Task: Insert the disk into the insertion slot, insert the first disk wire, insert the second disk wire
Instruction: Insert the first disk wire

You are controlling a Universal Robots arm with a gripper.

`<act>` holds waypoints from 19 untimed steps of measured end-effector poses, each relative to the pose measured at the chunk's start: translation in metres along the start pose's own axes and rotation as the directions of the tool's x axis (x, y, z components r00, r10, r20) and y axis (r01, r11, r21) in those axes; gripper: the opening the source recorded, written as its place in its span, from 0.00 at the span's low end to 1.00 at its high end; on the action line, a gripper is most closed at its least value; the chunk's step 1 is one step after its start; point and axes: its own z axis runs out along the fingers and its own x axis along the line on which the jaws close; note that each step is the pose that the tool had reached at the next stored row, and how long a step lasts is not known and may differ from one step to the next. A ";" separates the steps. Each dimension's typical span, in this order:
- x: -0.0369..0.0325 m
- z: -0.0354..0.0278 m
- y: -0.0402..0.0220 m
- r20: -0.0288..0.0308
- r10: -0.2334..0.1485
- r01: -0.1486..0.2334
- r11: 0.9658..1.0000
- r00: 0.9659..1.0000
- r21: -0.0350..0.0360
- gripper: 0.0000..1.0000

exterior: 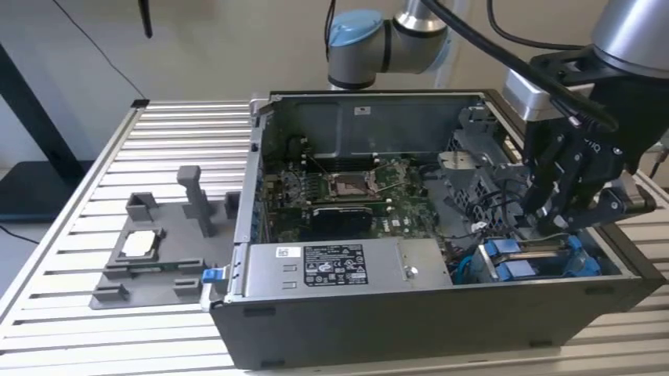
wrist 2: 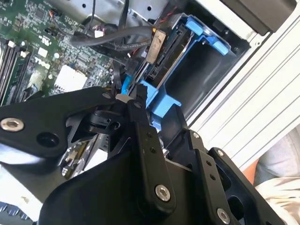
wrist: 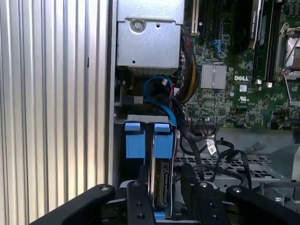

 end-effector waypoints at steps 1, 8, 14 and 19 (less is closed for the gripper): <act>-0.0011 0.0000 0.0000 0.000 0.000 0.000 1.000 1.000 0.011 0.41; -0.0069 -0.0040 -0.0005 -0.001 -0.001 0.001 1.000 1.000 0.028 0.41; -0.0121 -0.0095 -0.0009 -0.001 -0.001 0.001 0.999 1.000 0.035 0.41; -0.0122 -0.0095 -0.0009 -0.001 -0.002 0.002 0.999 1.000 0.037 0.41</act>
